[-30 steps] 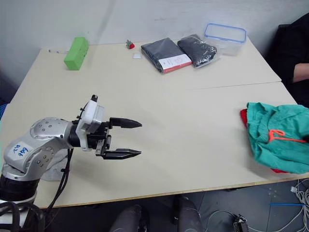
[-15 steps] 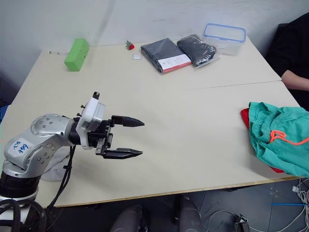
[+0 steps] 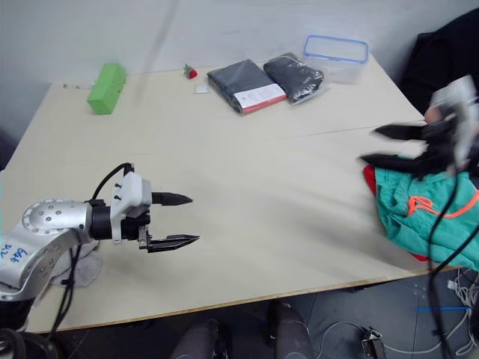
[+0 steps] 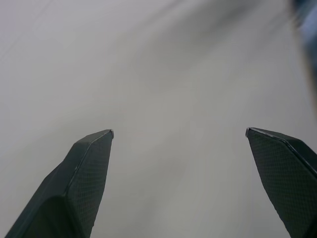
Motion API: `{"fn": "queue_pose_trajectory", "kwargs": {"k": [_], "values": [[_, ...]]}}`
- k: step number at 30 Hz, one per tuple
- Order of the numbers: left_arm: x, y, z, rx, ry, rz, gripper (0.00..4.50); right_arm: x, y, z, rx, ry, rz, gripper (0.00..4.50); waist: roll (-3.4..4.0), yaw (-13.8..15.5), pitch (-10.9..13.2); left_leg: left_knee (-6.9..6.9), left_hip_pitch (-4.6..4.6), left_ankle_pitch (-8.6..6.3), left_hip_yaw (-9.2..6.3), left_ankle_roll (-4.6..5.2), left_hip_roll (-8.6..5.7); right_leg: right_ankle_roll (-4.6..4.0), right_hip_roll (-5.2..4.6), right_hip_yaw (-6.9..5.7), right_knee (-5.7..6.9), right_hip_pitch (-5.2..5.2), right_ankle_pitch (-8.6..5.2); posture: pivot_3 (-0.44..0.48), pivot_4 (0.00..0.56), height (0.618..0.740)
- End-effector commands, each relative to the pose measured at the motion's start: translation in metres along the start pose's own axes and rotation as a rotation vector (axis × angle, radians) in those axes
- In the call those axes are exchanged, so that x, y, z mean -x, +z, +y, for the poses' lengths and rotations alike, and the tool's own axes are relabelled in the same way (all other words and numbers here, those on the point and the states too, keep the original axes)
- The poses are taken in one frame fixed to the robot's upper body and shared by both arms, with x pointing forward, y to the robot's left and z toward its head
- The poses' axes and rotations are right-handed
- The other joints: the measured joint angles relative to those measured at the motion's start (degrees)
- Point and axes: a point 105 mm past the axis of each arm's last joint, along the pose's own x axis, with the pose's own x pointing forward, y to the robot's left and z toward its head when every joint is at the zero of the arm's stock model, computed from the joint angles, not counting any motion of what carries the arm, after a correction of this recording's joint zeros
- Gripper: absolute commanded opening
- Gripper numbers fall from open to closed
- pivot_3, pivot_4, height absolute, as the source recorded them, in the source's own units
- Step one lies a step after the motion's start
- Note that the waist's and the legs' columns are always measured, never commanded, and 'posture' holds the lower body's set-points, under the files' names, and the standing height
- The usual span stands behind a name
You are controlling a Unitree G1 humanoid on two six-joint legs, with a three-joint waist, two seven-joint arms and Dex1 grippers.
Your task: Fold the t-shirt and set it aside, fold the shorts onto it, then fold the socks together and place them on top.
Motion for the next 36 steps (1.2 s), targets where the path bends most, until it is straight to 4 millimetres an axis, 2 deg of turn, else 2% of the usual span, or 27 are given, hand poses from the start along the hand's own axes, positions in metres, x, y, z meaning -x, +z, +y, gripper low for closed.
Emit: {"fn": "queue_pose_trajectory", "kwargs": {"k": [1,3,6,8,10,16,27,36], "values": [[0.022,-0.007,0.014,-0.018,0.235,0.05,4.5,-0.033,0.017,0.041,0.121,0.177,-0.043,4.48,-0.04,0.66,0.01,0.02,-0.07,-0.02,0.0,0.06,-0.03,0.01,-0.06,0.0,-0.04,-0.04,0.0,0.0,0.15,0.74],[0.044,-0.023,0.018,0.06,0.385,0.093,4.5,-0.045,0.015,0.05,0.14,0.226,-0.049,4.48,-0.18,1.1,-0.05,0.18,-0.14,-0.13,0.0,0.23,-0.04,0.06,-0.12,0.0,-0.1,-0.02,0.04,0.0,0.15,0.74],[0.081,-0.051,0.016,0.17,0.573,0.186,4.5,-0.052,0.013,0.053,0.141,0.258,-0.061,4.48,-0.42,0.96,-0.14,0.26,-0.12,-0.33,0.03,0.38,-0.03,0.09,-0.24,-0.01,-0.31,0.02,0.06,0.0,0.15,0.74],[0.091,-0.059,0.012,0.207,0.618,0.208,4.5,-0.054,0.012,0.053,0.139,0.259,-0.064,4.48,-0.44,1.11,-0.13,0.26,-0.09,-0.39,0.11,0.43,-0.04,0.09,-0.27,-0.01,-0.4,0.01,0.06,0.0,0.15,0.74],[0.102,-0.069,0.007,0.346,0.678,0.18,4.5,-0.057,0.011,0.053,0.137,0.269,-0.067,4.48,-0.46,1.37,-0.14,0.27,-0.1,-0.4,0.09,0.43,-0.03,0.08,-0.27,-0.06,-0.4,0.01,0.05,0.0,0.15,0.74],[0.109,-0.093,-0.002,0.548,0.694,0.198,4.5,-0.065,0.017,0.056,0.131,0.303,-0.096,4.48,-0.5,1.11,-0.17,0.27,0.0,-0.41,0.11,0.42,-0.03,0.03,-0.28,-0.03,-0.26,0.03,0.03,0.0,0.15,0.74],[0.121,-0.14,-0.01,0.724,0.704,0.393,4.5,-0.066,0.024,0.063,0.138,0.305,-0.119,4.48,-0.51,1.0,-0.17,0.25,0.02,-0.49,0.13,0.4,0.01,-0.02,-0.29,-0.03,-0.24,-0.02,-0.01,0.0,0.15,0.74],[0.101,-0.131,-0.01,0.794,0.631,0.303,1.8,-0.067,0.021,0.064,0.136,0.278,-0.106,4.5,-0.5,0.99,-0.18,0.22,0.03,-0.55,0.16,0.33,0.04,-0.1,-0.32,-0.02,-0.14,-0.12,-0.06,0.0,0.15,0.74]]}}
